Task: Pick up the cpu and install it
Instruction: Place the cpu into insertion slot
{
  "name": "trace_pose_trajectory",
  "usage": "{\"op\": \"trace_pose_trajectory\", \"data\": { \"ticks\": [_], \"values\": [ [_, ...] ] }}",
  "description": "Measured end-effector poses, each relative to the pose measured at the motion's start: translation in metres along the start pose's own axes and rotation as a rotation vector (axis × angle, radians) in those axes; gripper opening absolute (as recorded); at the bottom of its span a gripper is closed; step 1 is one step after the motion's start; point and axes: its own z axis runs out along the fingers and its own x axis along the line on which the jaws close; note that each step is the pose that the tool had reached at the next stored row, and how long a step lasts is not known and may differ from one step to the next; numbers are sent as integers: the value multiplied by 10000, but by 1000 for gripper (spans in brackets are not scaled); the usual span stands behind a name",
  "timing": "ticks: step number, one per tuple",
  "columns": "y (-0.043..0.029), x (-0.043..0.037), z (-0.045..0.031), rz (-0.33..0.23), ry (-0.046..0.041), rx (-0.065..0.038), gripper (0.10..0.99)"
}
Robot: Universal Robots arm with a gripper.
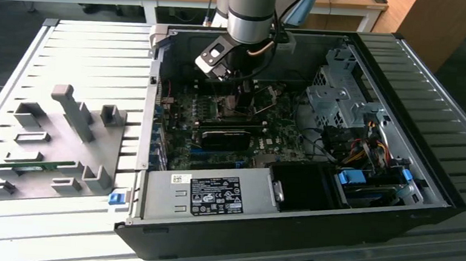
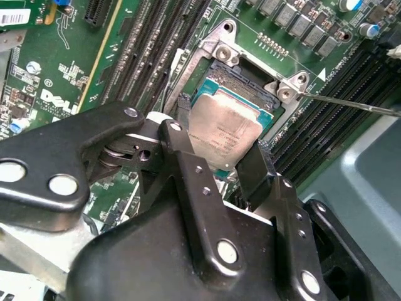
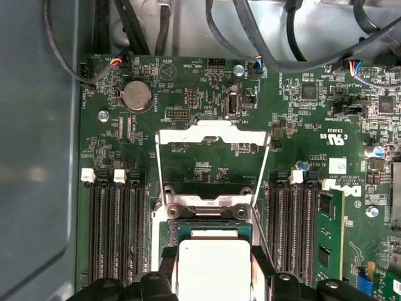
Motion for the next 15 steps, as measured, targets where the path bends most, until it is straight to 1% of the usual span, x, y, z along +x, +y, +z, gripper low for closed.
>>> {"op": "trace_pose_trajectory", "data": {
  "ticks": [8, 15],
  "values": [
    [-11, 18, 28, 3, 9, -1, 545],
    [-15, 22, 100, 2, 11, 0, 545]
  ]
}}
